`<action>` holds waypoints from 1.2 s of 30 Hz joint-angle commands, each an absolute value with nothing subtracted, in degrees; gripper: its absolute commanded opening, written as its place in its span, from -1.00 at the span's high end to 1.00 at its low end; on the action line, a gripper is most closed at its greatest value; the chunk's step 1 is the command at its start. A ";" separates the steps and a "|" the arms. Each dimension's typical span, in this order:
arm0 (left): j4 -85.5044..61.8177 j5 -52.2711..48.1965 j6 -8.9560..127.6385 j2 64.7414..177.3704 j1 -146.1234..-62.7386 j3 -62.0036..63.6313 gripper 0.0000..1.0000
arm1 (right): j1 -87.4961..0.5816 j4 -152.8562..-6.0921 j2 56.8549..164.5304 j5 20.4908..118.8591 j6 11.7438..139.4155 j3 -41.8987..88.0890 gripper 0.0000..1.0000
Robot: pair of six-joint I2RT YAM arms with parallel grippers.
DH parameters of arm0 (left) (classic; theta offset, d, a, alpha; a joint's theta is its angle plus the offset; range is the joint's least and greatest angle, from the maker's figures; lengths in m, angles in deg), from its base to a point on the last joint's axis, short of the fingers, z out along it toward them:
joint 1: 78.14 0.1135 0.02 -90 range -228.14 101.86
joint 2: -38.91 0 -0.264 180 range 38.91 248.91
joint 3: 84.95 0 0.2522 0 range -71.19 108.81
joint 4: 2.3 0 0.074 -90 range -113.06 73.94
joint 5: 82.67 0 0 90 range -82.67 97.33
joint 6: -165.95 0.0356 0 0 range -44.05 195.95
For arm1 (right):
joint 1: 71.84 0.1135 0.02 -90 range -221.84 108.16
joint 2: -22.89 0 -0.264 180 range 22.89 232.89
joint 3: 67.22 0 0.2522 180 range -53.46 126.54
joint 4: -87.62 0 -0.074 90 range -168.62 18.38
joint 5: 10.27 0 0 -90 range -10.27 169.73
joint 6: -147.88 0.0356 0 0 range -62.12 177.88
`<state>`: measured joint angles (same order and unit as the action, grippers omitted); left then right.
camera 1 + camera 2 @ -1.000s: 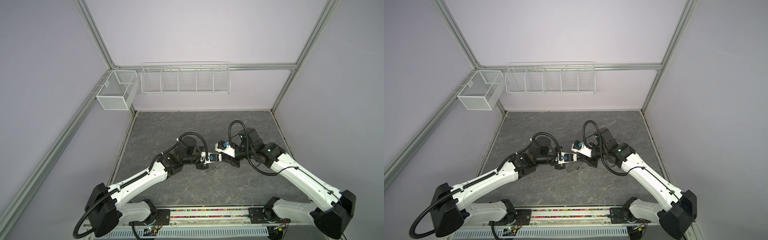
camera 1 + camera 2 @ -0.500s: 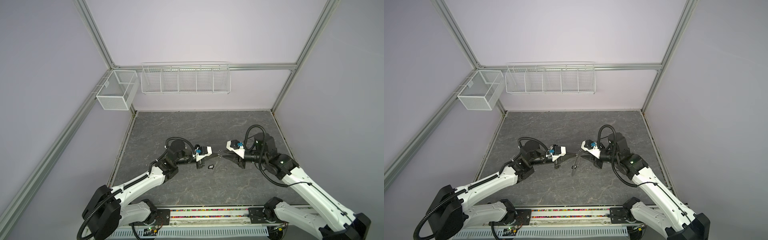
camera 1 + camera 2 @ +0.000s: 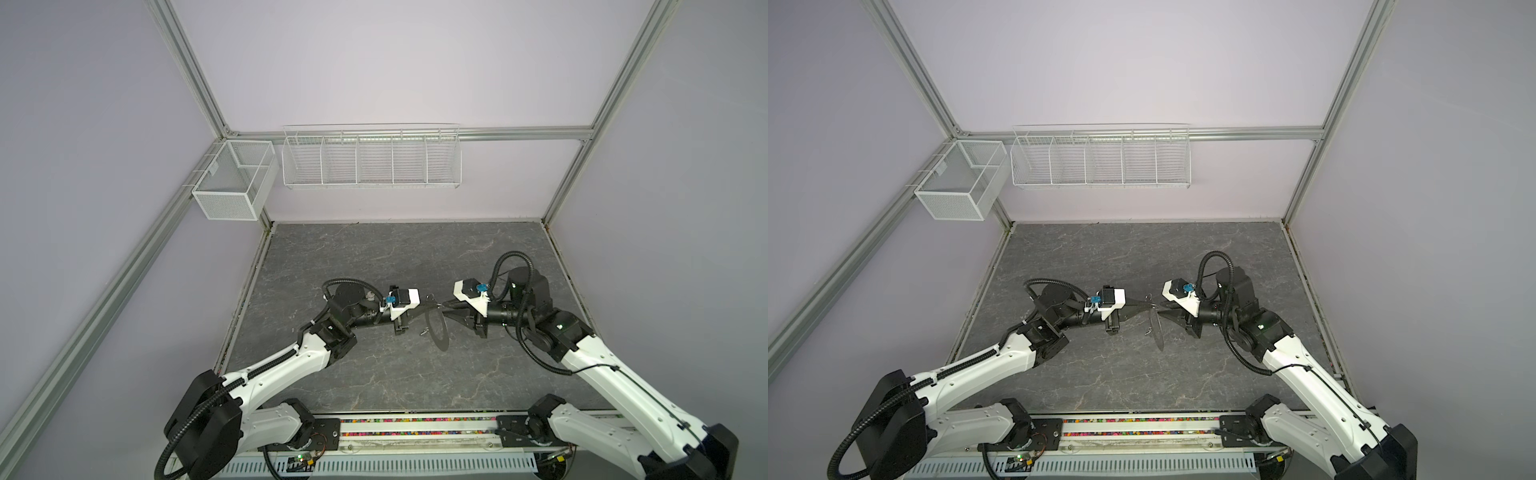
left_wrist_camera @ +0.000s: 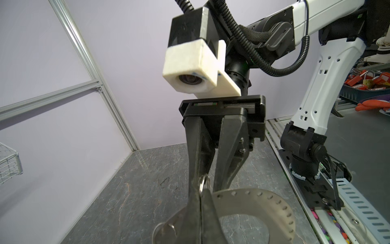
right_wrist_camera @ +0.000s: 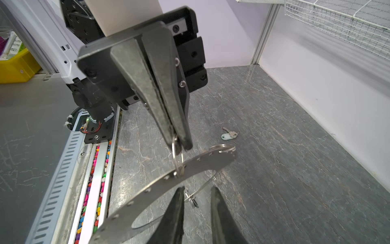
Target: Put the keys on the keyring
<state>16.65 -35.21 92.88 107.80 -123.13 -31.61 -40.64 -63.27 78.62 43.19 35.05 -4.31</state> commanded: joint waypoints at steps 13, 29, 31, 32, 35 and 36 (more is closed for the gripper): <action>18.83 -35.43 92.64 108.47 -122.94 -31.46 1.00 | -40.82 -67.56 78.09 38.68 36.89 -4.63 0.52; 19.09 -34.77 93.45 109.03 -122.96 -30.84 1.00 | -40.83 -66.98 79.14 38.73 35.93 -4.50 0.72; 18.67 -34.68 93.62 109.07 -122.97 -30.76 1.00 | -40.82 -66.89 79.22 39.03 35.71 -4.42 0.79; 18.36 -34.68 93.83 109.12 -122.94 -30.67 1.00 | -40.86 -66.61 79.22 39.14 35.41 -4.25 0.81; 15.74 -34.10 95.71 109.05 -122.95 -30.13 0.98 | -40.81 -64.46 79.31 39.95 34.08 -3.47 0.85; 13.90 -33.62 96.77 108.80 -122.97 -29.70 0.88 | -40.81 -63.42 79.40 40.39 33.56 -3.45 0.85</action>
<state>15.95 -34.29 94.36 108.69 -123.13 -31.57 -40.64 -66.00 78.97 40.42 35.44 -4.27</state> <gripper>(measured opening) 0.056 0.076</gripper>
